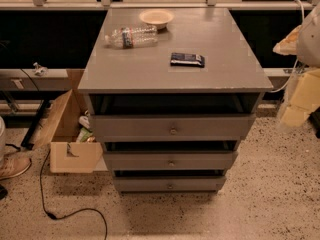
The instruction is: Open middle drawer
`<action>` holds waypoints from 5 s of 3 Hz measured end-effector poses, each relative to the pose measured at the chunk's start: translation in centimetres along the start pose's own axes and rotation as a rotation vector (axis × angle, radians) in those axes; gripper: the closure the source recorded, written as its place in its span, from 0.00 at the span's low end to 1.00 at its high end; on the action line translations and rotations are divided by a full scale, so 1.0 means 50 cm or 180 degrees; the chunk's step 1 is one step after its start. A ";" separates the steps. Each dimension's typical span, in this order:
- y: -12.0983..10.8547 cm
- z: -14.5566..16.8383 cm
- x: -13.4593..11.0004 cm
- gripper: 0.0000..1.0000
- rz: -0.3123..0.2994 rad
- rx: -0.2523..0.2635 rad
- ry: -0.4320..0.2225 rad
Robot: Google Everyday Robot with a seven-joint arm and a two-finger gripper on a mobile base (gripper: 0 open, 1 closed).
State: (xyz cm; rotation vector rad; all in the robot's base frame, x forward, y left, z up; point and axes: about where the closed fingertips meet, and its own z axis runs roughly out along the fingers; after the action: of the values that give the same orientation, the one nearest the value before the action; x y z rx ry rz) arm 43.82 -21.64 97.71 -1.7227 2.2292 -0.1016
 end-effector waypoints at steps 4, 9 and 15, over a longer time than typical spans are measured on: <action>0.086 0.266 0.078 0.00 0.0022 -0.0384 -0.0792; 0.178 0.599 0.026 0.00 0.0071 -0.0539 -0.1685; 0.166 0.957 0.051 0.00 -0.0686 -0.0487 -0.1784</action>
Offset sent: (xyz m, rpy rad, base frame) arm -0.0009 -0.0129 -0.0506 0.1195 0.0627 0.0316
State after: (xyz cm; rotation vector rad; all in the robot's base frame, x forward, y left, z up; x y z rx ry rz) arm 49.60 -15.24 49.84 -1.7859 1.6771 0.4579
